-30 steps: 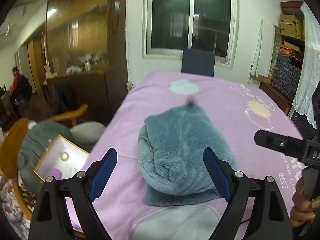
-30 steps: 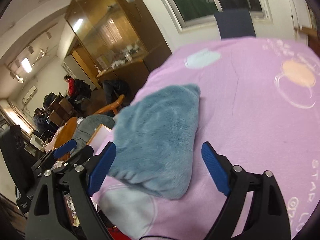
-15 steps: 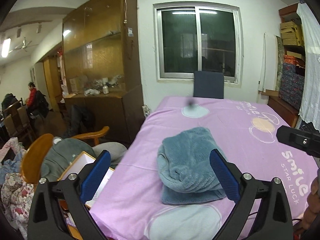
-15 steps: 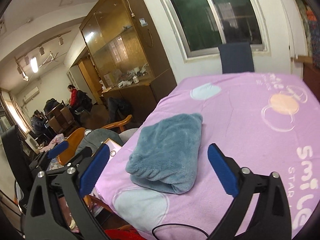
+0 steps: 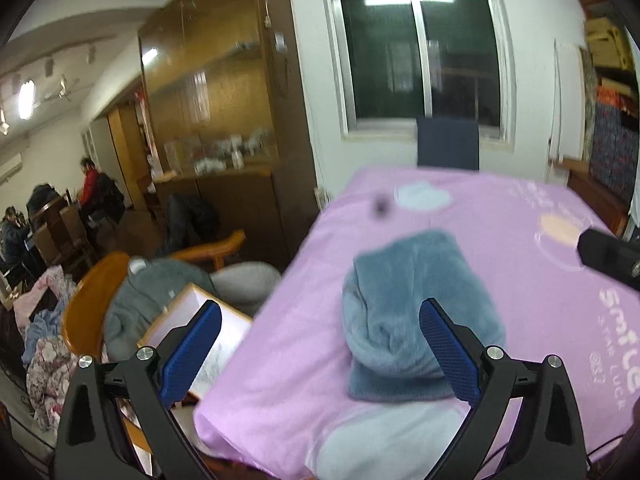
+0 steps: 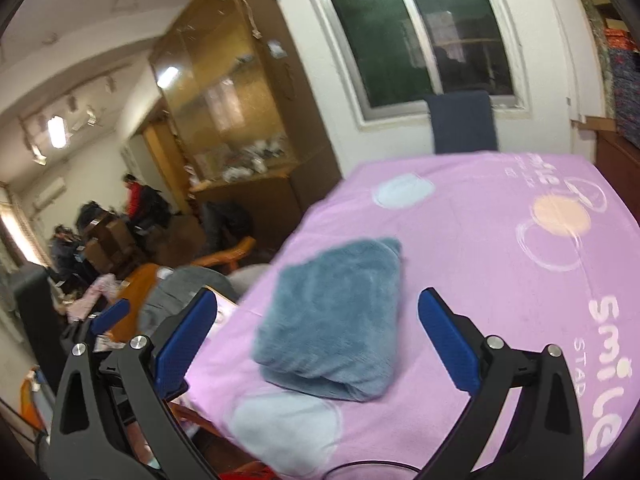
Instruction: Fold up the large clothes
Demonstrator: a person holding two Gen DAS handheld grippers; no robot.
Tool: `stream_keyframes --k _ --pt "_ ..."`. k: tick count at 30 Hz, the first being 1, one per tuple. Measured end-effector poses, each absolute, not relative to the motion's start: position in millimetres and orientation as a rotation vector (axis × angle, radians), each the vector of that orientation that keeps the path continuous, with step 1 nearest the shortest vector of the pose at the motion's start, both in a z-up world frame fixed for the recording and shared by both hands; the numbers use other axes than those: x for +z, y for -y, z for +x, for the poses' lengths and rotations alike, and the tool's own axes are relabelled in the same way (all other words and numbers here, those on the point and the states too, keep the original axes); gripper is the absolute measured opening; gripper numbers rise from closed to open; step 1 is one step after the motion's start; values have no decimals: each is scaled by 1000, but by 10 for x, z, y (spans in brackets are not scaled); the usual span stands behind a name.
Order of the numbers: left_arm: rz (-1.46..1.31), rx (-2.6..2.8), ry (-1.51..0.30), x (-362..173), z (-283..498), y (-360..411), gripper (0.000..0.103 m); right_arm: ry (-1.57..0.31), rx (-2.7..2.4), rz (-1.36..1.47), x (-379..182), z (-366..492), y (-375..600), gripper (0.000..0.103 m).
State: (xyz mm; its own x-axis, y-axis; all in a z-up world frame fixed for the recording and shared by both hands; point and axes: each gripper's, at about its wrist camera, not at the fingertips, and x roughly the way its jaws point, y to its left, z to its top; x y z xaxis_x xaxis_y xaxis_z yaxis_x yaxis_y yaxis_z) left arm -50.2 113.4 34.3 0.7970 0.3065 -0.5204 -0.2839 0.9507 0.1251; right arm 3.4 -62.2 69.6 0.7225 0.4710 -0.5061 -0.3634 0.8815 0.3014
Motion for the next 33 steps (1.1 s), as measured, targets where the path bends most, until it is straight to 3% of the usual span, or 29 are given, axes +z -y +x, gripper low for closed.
stream_keyframes --k 6,11,33 --pt "-28 306 -663 -67 -395 -1210 100 -712 401 103 187 149 442 98" --pt "-26 346 -659 -113 -410 -1215 100 -725 384 69 23 107 418 98" --pt "9 330 -537 295 -776 -903 100 -622 401 99 269 -343 589 98"
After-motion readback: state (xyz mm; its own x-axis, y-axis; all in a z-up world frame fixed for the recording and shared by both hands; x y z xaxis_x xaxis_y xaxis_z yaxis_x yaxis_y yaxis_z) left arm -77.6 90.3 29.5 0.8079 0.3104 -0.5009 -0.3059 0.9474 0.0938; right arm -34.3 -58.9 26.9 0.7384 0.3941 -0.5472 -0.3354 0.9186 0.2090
